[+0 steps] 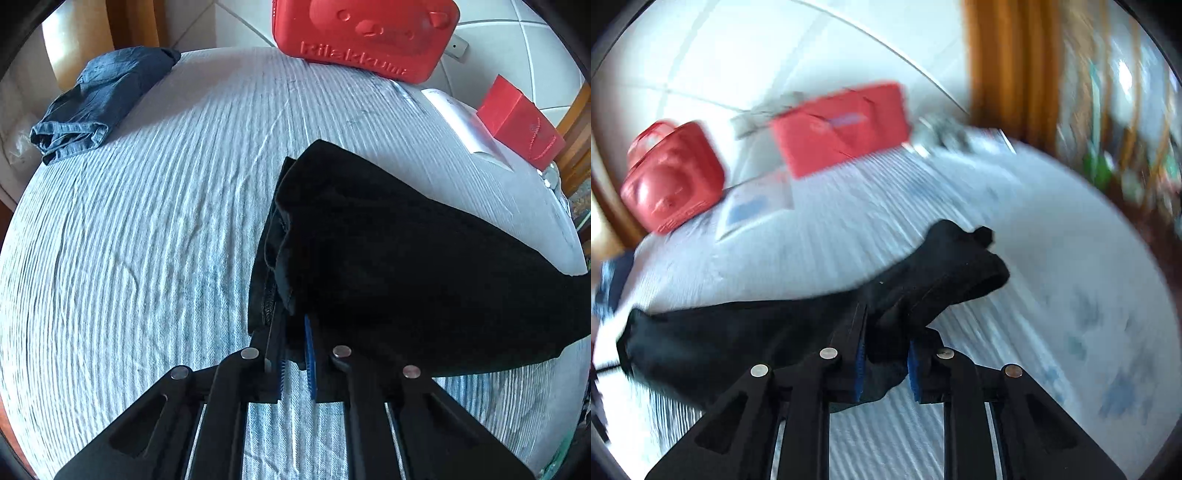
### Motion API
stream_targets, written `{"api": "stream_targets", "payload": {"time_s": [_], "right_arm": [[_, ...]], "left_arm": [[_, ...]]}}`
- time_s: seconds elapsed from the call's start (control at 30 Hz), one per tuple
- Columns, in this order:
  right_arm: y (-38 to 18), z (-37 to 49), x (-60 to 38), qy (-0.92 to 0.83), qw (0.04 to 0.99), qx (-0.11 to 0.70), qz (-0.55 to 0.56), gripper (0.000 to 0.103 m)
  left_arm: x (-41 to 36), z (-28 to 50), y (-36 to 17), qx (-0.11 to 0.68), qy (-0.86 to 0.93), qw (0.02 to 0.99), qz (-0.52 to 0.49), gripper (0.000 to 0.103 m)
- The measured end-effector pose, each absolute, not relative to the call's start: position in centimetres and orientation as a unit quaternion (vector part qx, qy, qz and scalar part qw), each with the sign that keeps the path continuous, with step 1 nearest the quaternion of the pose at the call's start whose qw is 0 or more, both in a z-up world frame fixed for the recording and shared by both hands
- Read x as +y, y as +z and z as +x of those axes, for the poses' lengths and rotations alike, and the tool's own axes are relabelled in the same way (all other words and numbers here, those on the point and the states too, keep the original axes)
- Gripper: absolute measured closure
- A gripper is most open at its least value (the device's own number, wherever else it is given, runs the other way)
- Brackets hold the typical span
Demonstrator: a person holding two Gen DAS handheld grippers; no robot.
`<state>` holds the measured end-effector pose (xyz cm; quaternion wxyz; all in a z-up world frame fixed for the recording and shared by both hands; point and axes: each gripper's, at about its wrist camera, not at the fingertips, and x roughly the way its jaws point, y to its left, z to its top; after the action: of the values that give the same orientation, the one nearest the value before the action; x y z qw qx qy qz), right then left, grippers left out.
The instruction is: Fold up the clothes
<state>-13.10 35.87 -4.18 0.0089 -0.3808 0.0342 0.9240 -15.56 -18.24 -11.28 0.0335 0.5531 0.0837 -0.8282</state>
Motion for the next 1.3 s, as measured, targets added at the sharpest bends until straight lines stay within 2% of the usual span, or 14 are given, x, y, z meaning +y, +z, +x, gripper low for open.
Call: {"api": "stream_targets", "payload": {"time_s": [0.13, 0.23, 0.4, 0.47, 0.67, 0.73, 0.83, 1.03, 1.17, 1.23, 1.3], "right_arm": [[-1.7, -12.5, 29.6, 0.935, -0.069, -0.019, -0.347, 0.087], [-0.4, -12.6, 25.3, 0.934, -0.127, -0.018, -0.333, 0.093], [0.6, -13.8, 16.6, 0.922, -0.216, -0.009, -0.322, 0.094], [-0.8, -14.3, 15.6, 0.913, -0.216, 0.016, -0.345, 0.094], [-4.0, -13.1, 23.0, 0.910, -0.111, 0.065, -0.393, 0.094], [-4.7, -12.8, 27.0, 0.905, -0.080, 0.069, -0.413, 0.094], [-5.2, -13.3, 31.1, 0.891, -0.080, 0.071, -0.441, 0.092], [-5.5, -18.0, 36.2, 0.875, -0.145, 0.061, -0.457, 0.092], [-6.4, -23.3, 38.0, 0.845, -0.253, 0.016, -0.470, 0.092], [-7.2, -25.9, 38.5, 0.821, -0.302, -0.003, -0.484, 0.089], [-8.0, -28.0, 38.9, 0.796, -0.340, -0.011, -0.501, 0.081]], "left_arm": [[-18.6, -15.6, -10.8, 0.087, -0.830, 0.021, 0.550, 0.095], [-18.9, -15.5, -10.3, 0.094, -0.834, 0.016, 0.543, 0.095], [-19.8, -15.2, -9.7, 0.107, -0.834, 0.002, 0.541, 0.094], [-19.8, -14.7, -9.4, 0.101, -0.835, -0.001, 0.540, 0.092], [-18.6, -13.7, -7.2, 0.057, -0.844, 0.009, 0.533, 0.089], [-17.4, -13.4, -6.1, 0.046, -0.849, 0.008, 0.527, 0.080], [-14.0, -13.0, -4.7, 0.053, -0.852, -0.008, 0.520, 0.071], [-2.5, -13.5, -4.4, 0.086, -0.853, -0.043, 0.513, 0.069], [5.5, -14.8, -5.3, 0.120, -0.854, -0.017, 0.507, 0.069], [8.6, -15.6, -5.8, 0.151, -0.850, 0.007, 0.505, 0.068], [11.1, -16.2, -6.3, 0.180, -0.842, 0.025, 0.508, 0.066]]}}
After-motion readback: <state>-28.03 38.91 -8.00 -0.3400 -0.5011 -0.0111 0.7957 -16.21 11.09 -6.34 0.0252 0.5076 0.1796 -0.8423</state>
